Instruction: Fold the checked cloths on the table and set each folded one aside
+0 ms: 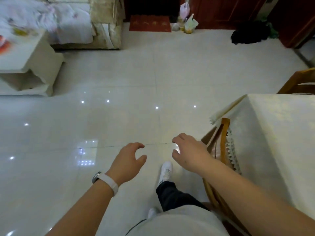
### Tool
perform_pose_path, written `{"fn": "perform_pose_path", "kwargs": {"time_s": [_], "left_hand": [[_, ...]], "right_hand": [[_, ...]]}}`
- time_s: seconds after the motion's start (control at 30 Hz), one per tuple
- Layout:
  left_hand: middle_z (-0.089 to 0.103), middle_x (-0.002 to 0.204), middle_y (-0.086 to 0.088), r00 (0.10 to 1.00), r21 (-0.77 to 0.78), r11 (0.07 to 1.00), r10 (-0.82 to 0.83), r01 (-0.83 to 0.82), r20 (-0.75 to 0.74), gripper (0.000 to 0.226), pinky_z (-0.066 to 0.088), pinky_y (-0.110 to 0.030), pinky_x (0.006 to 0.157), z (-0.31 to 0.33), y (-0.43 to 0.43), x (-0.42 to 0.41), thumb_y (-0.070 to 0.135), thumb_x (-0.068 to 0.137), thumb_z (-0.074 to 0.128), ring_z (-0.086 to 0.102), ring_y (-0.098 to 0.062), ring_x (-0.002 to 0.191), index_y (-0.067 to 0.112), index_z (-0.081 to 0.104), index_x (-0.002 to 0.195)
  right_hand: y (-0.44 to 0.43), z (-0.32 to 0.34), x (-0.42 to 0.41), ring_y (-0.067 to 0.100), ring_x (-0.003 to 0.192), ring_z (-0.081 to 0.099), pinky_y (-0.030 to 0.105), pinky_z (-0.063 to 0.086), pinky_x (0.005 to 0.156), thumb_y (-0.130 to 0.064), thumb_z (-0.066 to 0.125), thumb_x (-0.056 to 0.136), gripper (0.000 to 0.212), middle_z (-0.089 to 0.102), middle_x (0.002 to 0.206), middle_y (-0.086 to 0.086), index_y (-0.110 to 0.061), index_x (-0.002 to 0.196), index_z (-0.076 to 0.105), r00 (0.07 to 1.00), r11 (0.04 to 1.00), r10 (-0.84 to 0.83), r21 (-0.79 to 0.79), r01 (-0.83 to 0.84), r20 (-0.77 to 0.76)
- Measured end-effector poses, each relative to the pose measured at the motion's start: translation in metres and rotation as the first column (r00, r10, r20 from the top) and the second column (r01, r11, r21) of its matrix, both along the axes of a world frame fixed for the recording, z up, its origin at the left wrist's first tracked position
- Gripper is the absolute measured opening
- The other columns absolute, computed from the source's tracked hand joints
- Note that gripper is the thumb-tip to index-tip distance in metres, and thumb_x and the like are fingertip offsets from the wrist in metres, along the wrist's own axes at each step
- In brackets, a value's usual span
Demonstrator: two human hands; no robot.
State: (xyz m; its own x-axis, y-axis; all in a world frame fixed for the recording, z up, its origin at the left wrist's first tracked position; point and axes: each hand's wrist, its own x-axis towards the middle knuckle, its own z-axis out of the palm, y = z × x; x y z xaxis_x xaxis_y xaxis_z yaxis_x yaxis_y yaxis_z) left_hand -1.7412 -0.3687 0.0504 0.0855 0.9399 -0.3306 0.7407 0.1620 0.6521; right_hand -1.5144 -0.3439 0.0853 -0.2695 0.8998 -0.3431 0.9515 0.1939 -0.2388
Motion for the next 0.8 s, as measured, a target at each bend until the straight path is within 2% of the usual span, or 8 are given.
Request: {"fn": "perform_pose_path", "kwargs": {"time_s": [0.23,0.33,0.47,0.57,0.8], "left_hand": [[0.05,0.132,0.007,1.0,-0.09,0.996,0.013,-0.013,0.0,0.04,0.034,-0.023,0.101,-0.017,0.118,0.012,0.032,0.092,0.061,0.044,-0.01,0.125,0.025,0.051,0.13],[0.048,0.135,0.008,0.995,-0.077,0.994,-0.076,0.072,-0.058,0.042,0.036,-0.03,0.106,-0.009,0.176,0.031,0.035,0.092,0.059,0.043,-0.013,0.127,0.027,0.05,0.132],[0.048,0.137,0.008,0.953,0.044,0.975,-0.201,0.217,-0.228,0.045,0.037,-0.033,0.103,0.015,0.252,0.054,0.041,0.092,0.056,0.044,-0.014,0.124,0.028,0.049,0.134],[0.049,0.137,0.007,0.9,0.133,0.944,-0.237,0.303,-0.367,0.045,0.036,-0.036,0.102,0.032,0.299,0.06,0.042,0.09,0.055,0.044,-0.017,0.126,0.028,0.05,0.133],[0.046,0.141,0.007,0.871,0.152,0.92,-0.275,0.361,-0.407,0.047,0.033,-0.037,0.106,0.043,0.398,0.042,0.044,0.092,0.051,0.04,-0.016,0.131,0.029,0.047,0.136]], "right_hand": [[0.117,-0.028,0.008,0.022,0.116,0.048,0.038,0.045,0.093,-0.033,0.044,0.095,0.041,0.049,0.131,0.001,-0.018,0.132,0.049,0.998,1.0,0.013,-0.028,-0.014,-0.054],[0.17,-0.022,0.02,0.023,0.116,0.048,0.038,0.045,0.093,-0.033,0.045,0.094,0.04,0.05,0.131,0.001,-0.018,0.131,0.05,0.997,0.999,-0.028,-0.041,0.025,-0.069],[0.237,-0.013,0.033,0.024,0.116,0.05,0.039,0.045,0.093,-0.034,0.045,0.093,0.04,0.051,0.13,0.002,-0.018,0.128,0.052,0.996,0.999,-0.035,-0.011,0.034,-0.079],[0.281,0.0,0.037,0.024,0.115,0.049,0.039,0.045,0.092,-0.034,0.046,0.093,0.04,0.051,0.13,0.002,-0.018,0.129,0.052,0.994,0.998,-0.06,0.022,0.062,-0.096],[0.36,0.012,0.029,0.023,0.116,0.048,0.035,0.043,0.092,-0.035,0.044,0.095,0.041,0.048,0.133,0.0,-0.019,0.132,0.049,0.993,0.996,-0.073,0.047,0.078,-0.098]]}}
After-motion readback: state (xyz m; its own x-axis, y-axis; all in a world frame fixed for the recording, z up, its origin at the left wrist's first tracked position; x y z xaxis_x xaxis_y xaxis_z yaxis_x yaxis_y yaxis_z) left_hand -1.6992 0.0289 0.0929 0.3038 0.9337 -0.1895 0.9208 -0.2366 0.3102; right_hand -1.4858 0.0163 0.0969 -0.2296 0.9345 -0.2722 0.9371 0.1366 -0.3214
